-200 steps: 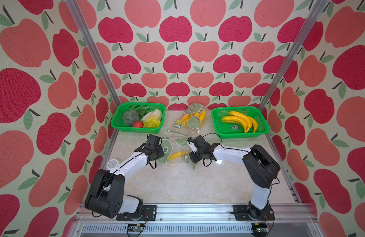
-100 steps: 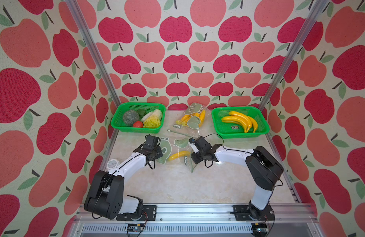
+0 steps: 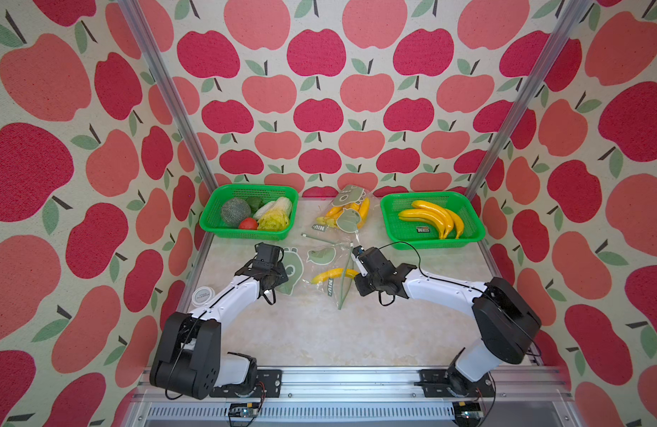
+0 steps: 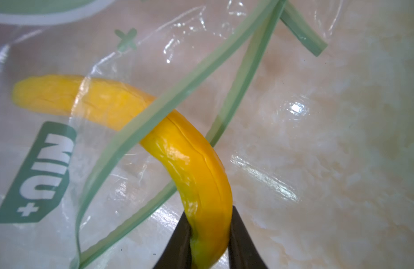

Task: Open the zip-top bag and take out the banana
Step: Pick up the banana from the zipper food storage bag.

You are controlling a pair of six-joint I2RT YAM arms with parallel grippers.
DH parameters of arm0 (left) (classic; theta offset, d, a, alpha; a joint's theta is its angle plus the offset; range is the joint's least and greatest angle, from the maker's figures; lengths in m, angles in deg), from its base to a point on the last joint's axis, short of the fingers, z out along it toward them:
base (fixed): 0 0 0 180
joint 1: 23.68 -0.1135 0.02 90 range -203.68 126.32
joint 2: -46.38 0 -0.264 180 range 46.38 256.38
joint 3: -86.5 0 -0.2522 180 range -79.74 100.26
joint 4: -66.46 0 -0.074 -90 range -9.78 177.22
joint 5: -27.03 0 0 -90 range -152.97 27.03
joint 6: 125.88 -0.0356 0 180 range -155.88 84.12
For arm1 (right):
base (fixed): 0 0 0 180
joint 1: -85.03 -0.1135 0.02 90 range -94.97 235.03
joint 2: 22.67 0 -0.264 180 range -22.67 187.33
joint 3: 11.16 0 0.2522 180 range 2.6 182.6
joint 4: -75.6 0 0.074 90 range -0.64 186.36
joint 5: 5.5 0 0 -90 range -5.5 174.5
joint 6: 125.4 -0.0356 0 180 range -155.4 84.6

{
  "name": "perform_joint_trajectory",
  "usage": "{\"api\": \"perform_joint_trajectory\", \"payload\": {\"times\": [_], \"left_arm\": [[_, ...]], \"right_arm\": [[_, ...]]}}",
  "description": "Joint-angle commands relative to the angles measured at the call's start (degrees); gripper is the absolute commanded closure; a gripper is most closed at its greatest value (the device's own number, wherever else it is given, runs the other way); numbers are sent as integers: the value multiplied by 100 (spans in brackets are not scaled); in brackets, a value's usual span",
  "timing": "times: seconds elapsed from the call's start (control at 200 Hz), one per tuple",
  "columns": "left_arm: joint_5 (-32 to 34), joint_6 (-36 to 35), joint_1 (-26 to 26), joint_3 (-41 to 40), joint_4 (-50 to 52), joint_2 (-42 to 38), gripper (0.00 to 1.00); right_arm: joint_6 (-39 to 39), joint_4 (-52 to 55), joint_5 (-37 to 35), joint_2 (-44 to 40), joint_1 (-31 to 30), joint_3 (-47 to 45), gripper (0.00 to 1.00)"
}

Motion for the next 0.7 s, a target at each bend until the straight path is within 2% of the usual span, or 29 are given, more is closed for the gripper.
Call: {"api": "perform_joint_trajectory", "payload": {"times": [0.0, 0.23, 0.415, 0.57, 0.695], "left_arm": [[72, -67, -202, -126, 242, -220, 100], [-9, -129, -547, -228, 283, -508, 100], [-27, -89, -618, -322, 273, -575, 100], [-178, -102, -624, -389, 180, -533, 100], [-324, -112, -619, -368, 169, -445, 100]], "right_arm": [[-291, 280, -361, -387, 208, -273, 79], [-540, 607, -647, -1206, 889, -727, 80], [-564, 856, -696, -1947, 1592, -809, 80], [-503, 926, -603, -2339, 2243, -612, 80], [-458, 887, -613, -2282, 2683, -256, 80]]}}
